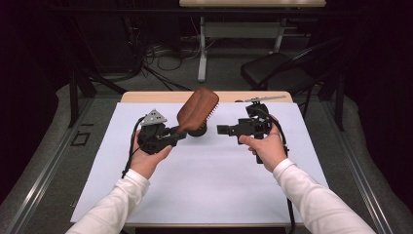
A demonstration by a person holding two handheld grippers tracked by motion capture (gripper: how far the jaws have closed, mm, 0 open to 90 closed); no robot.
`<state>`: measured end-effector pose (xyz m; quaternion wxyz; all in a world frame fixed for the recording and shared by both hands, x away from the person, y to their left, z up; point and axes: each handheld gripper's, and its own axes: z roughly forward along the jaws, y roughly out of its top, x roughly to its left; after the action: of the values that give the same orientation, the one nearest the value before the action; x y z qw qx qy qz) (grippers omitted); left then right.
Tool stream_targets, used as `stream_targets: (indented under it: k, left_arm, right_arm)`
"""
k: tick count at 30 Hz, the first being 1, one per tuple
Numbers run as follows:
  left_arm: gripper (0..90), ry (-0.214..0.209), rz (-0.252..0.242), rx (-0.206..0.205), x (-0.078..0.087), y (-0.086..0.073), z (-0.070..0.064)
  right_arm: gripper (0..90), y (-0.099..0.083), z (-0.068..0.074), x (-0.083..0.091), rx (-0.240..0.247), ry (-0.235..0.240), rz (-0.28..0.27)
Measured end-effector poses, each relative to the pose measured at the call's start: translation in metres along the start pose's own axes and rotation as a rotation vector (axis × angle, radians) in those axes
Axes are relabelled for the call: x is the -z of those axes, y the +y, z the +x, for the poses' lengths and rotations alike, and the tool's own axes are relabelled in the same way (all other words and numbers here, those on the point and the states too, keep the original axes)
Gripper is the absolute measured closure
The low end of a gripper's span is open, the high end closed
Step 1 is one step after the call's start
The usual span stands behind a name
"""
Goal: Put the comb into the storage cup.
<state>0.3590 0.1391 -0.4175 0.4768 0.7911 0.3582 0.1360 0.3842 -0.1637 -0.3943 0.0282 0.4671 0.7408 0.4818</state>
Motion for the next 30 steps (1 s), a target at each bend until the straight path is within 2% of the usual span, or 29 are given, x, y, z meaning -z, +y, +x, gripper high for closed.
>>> stream_targets:
  k: [10, 21, 30]
  left_arm:
    - [71.9, -0.006, -0.005, -0.008, -0.003, 0.001, -0.003]
    - [71.9, -0.011, -0.009, -0.014, -0.006, 0.002, -0.006]
    - [71.8, -0.018, -0.015, -0.020, -0.008, 0.003, -0.008]
  right_arm:
    - [0.0, 0.007, 0.003, -0.004, -0.002, 0.024, -0.025]
    - [0.0, 0.018, 0.000, -0.008, -0.075, 0.095, -0.047]
    - [0.0, 0.024, -0.002, -0.016, -0.123, 0.128, -0.058]
